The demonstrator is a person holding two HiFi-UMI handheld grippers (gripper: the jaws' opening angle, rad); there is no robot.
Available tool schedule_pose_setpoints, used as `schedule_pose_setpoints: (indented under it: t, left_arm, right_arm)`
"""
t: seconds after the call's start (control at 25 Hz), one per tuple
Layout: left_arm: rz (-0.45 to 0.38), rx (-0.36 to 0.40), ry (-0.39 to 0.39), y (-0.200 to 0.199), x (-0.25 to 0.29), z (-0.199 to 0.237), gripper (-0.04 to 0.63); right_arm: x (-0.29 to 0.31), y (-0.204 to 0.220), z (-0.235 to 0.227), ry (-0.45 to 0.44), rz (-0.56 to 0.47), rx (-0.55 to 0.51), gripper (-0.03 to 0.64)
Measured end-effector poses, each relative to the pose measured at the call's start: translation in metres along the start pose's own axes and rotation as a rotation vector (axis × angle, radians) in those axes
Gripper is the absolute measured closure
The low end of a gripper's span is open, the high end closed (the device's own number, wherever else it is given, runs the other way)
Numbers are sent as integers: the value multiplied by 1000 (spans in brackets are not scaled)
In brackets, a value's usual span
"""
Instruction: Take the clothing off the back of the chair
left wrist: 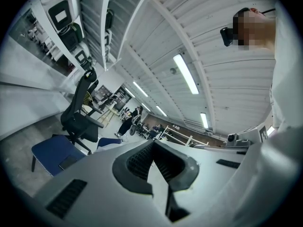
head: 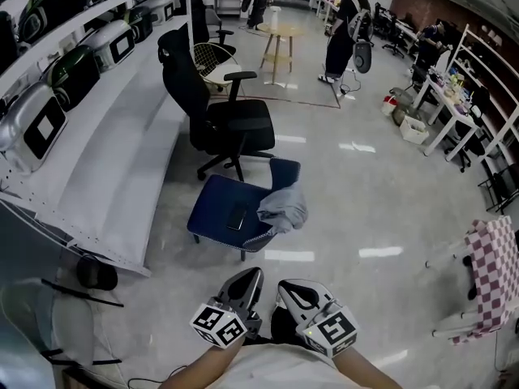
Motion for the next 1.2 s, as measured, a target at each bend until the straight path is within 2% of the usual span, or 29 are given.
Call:
schedule_pose_setpoints:
  t: [0.84, 1.2]
  left_arm:
    - [29, 24, -80, 17, 69, 15, 586]
    - [25, 46, -102, 25, 122, 24, 586]
  right_arm:
    - [24, -2, -81, -50, -26, 58, 600]
    - [43, -2, -139, -87, -27, 65, 600]
Point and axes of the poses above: the fingertips, and each gripper's own axes: x forward along the fingers, z to its left, y out of its underside, the point moved 5 cm from there along -x, backward along the fingers, and after that the axes turned 13 degrees about -z, right-handed, at the moved point
